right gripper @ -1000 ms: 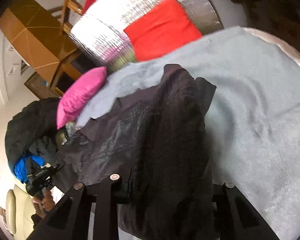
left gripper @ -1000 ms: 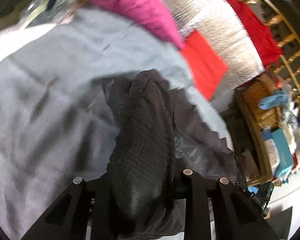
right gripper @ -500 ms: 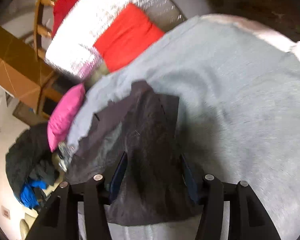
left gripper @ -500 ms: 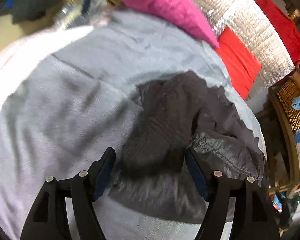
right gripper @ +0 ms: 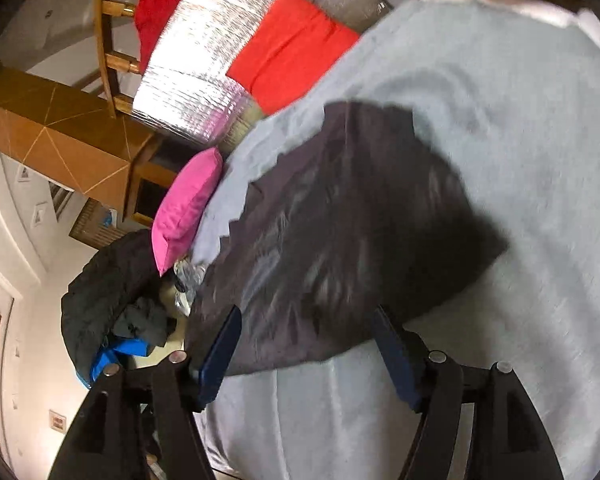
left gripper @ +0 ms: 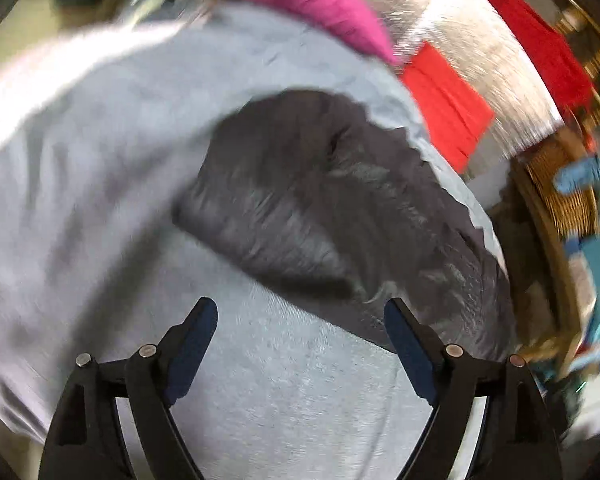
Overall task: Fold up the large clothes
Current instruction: 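Grasp the jacket bundle with both tools and roll it over onto itself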
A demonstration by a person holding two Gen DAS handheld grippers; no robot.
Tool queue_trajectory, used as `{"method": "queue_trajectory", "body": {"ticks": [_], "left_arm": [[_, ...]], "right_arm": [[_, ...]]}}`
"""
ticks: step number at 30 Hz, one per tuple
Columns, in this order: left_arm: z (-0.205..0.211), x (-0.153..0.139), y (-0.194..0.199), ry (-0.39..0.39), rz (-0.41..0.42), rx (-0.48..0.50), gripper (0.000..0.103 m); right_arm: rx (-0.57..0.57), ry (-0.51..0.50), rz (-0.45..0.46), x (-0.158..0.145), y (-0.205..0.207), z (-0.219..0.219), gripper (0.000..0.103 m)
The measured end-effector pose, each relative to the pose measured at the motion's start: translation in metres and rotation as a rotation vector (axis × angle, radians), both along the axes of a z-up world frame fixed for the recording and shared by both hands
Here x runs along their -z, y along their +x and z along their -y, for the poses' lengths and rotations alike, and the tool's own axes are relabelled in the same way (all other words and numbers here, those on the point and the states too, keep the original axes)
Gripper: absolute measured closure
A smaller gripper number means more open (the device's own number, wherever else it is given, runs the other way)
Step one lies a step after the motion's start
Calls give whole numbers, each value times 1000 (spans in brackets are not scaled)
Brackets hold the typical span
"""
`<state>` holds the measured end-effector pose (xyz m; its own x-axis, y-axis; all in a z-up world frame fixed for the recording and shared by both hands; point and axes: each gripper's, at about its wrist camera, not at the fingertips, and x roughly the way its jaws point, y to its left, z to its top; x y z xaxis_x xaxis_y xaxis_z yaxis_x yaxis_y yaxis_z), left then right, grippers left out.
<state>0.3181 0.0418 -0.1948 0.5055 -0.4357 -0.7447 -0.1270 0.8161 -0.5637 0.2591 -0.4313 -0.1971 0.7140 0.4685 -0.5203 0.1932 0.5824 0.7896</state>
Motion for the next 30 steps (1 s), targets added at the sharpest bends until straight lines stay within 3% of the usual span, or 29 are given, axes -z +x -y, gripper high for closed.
{"method": "queue_trajectory", "body": {"ticks": [2, 9, 16, 19, 22, 25, 30], "left_arm": [[-4, 7, 7, -55, -7, -17, 17], [-12, 27, 29, -177, -17, -151, 15], [-14, 45, 41, -298, -13, -273, 15], [-10, 45, 40, -291, 11, -287, 17], [-4, 46, 43, -238, 22, -289, 35], [-2, 43, 50, -218, 34, -274, 50], [-4, 29, 43, -211, 86, -257, 64]], "right_arm": [[10, 64, -42, 16, 5, -2, 31], [105, 140, -138, 56, 28, 1, 31], [191, 178, -66, 62, 48, 11, 30], [220, 160, -52, 64, 54, 12, 30], [229, 104, -42, 62, 58, 9, 32], [235, 23, -46, 54, 61, 2, 44], [217, -97, 22, 25, 56, -14, 62]]}}
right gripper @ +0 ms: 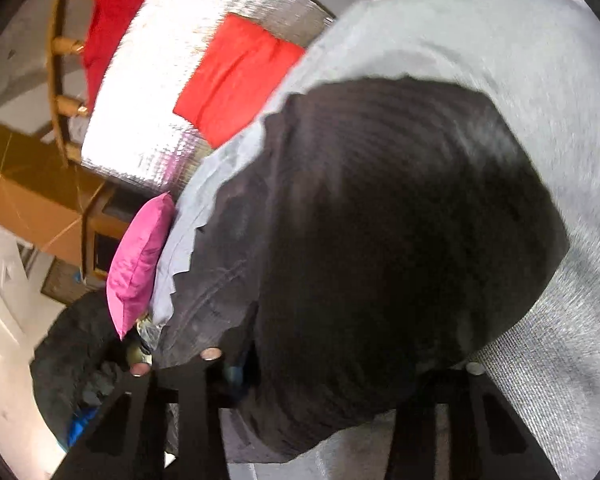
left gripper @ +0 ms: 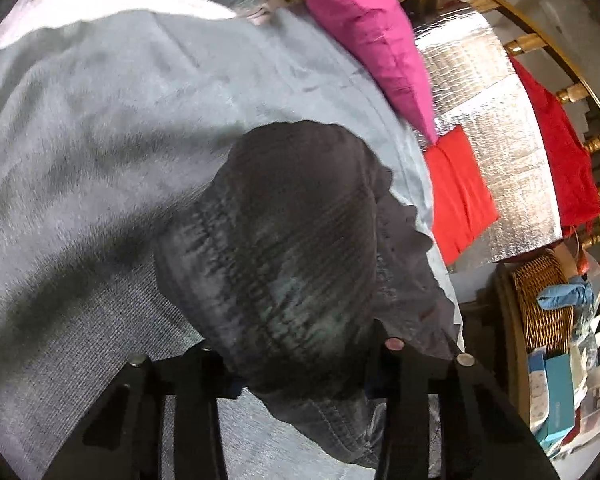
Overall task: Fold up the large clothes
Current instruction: 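Grasp the jacket bundle with both tools and roll it over onto itself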
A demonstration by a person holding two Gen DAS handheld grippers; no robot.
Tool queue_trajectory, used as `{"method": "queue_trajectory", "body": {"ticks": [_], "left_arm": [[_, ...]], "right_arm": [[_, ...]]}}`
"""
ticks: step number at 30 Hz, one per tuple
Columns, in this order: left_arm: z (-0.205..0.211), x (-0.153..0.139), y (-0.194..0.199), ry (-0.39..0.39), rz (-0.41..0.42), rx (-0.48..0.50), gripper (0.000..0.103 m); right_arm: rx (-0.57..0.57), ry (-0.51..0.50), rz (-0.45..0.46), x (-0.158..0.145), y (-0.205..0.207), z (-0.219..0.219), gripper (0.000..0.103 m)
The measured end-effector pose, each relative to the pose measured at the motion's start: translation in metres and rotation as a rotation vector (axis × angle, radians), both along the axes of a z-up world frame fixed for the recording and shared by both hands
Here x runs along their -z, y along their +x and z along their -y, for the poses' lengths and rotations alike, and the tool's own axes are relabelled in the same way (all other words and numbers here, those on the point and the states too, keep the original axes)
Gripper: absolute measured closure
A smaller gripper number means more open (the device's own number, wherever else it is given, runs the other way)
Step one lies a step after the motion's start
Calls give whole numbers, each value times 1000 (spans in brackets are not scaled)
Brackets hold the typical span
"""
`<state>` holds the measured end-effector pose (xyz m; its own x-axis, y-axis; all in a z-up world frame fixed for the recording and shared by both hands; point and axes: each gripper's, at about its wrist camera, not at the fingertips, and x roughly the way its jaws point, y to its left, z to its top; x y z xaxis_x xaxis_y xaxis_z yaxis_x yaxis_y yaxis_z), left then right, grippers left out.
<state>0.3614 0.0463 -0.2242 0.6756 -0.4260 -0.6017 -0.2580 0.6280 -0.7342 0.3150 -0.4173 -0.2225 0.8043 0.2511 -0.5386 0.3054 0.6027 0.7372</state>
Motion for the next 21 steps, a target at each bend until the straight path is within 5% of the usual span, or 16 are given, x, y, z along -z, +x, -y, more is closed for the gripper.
{"method": "queue_trajectory", "body": {"ticks": [9, 12, 14, 18, 21], "left_arm": [[-20, -17, -33, 0, 18, 33, 69], [-20, -4, -26, 21, -39, 50, 59], [-22, 12, -17, -4, -119, 49, 43], [-36, 19, -12, -113, -156, 41, 39], [-47, 20, -14, -165, -180, 41, 35]], "right_arm": [[-55, -92, 27, -23, -32, -13, 65], [-92, -74, -19, -14, -32, -15, 65], [-107, -9, -76, 1, -26, -8, 62], [-105, 236, -119, 27, -25, 19, 51], [-132, 278, -142, 27, -26, 29, 51]]}}
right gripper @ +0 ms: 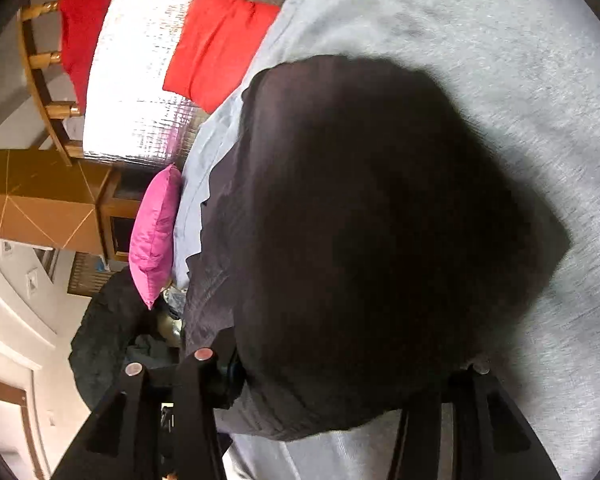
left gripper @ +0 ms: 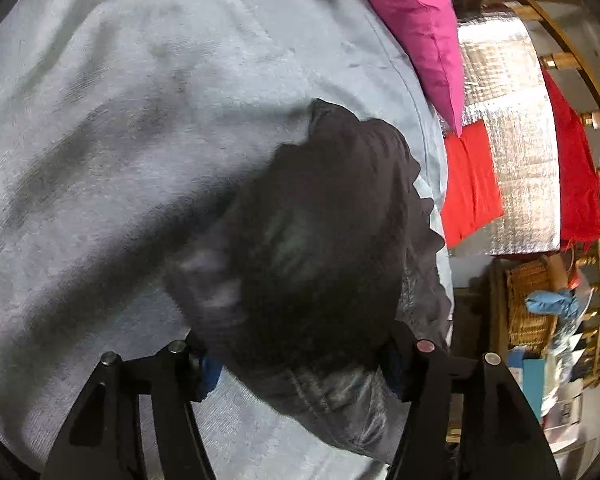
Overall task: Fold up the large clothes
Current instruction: 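Grasp the jacket bundle with both tools and roll it over onto itself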
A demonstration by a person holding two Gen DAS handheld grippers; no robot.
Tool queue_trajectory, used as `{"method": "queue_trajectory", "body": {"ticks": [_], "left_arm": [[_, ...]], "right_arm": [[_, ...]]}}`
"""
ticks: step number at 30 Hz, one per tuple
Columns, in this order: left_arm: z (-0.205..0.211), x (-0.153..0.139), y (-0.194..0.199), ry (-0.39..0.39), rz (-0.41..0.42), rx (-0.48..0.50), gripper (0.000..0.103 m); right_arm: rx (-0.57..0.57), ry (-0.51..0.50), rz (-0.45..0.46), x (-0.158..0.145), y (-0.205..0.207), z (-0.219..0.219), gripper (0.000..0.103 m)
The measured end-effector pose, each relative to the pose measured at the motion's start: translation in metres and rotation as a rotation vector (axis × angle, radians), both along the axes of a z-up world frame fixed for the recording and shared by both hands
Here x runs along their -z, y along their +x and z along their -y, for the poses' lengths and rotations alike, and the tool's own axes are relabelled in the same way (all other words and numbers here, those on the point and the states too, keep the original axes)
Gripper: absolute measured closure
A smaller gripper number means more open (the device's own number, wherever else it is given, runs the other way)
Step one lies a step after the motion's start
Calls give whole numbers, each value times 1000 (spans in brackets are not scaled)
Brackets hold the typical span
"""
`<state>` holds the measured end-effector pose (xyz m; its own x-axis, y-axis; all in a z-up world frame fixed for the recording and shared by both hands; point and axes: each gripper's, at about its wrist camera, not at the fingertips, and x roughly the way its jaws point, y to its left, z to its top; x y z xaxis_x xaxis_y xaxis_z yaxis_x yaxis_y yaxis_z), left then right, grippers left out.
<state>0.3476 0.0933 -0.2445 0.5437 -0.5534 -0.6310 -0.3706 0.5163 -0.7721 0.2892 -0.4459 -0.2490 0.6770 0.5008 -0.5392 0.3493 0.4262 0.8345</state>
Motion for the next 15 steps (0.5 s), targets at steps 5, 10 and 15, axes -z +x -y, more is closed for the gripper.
{"method": "queue_trajectory", "body": {"ticks": [5, 10, 15], "left_arm": [[-17, -5, -9, -37, -16, 30, 28], [-22, -3, -8, -29, -10, 64, 25], [-21, -4, -12, -17, -2, 29, 25]], "right_arm": [[-128, -3, -88, -4, -10, 26, 45], [-115, -156, -91, -22, -33, 47, 44], [-5, -45, -73, -10, -37, 60, 36]]}}
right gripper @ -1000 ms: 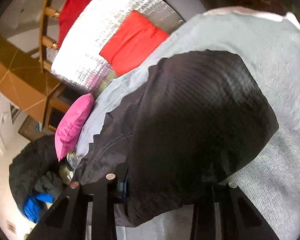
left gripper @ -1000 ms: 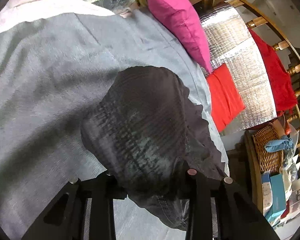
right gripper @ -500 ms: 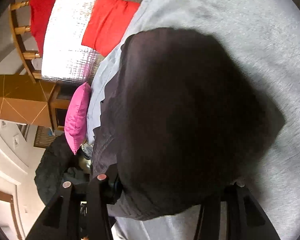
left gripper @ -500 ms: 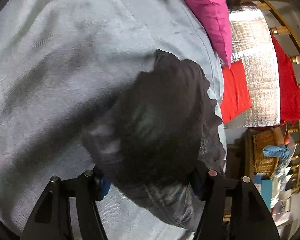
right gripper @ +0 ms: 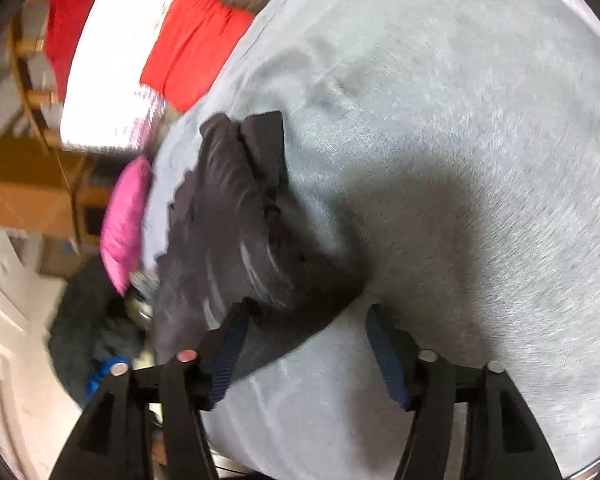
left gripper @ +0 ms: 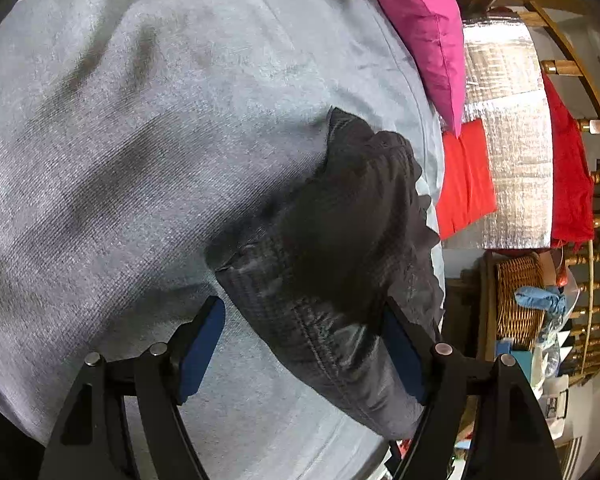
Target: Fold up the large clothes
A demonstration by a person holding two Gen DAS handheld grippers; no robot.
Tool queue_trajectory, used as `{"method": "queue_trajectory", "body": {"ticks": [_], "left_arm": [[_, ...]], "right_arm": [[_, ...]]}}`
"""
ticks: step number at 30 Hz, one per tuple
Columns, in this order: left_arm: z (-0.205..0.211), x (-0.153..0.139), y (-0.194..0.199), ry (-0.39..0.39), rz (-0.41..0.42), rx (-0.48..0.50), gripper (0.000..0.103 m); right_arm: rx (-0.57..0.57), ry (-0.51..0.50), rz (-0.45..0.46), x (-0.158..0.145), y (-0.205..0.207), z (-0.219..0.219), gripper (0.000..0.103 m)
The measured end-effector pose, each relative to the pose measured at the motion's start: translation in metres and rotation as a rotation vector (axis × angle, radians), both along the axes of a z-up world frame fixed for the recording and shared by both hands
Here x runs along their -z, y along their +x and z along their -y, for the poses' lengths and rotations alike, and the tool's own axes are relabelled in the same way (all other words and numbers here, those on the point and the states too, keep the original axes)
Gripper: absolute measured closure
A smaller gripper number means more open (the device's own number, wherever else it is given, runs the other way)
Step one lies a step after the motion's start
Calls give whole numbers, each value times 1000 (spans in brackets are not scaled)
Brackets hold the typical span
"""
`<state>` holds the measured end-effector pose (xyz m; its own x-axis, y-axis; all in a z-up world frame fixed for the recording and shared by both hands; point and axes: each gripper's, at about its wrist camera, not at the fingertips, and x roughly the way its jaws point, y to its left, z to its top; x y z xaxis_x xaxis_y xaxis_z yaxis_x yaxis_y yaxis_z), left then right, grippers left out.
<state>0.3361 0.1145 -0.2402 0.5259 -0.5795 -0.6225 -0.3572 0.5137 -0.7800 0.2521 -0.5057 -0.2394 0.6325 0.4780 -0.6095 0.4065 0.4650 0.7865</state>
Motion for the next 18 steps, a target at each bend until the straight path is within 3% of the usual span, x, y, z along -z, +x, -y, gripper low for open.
{"method": "queue_trajectory", "body": {"ticks": [3, 8, 9, 10, 13, 16, 18], "left_arm": [[1, -4, -3, 36, 26, -49, 25], [-2, 4, 1, 23, 31, -105, 25], [-3, 4, 2, 19, 43, -114, 29], [-3, 3, 3, 19, 60, -114, 41], [-2, -6, 5, 70, 106, -79, 53], [-5, -9, 3, 63, 133, -74, 55], [-5, -5, 4, 73, 113, -60, 52]], "right_arm": [[46, 54, 16, 10, 11, -6, 29], [164, 54, 57, 13, 19, -12, 31], [180, 23, 73, 9, 18, -15, 33], [180, -9, 80, 5, 18, -18, 41], [171, -170, 138, -20, 14, -32, 52], [165, -310, 212, -46, 9, -48, 59], [153, -359, 181, -44, 14, -52, 59]]}}
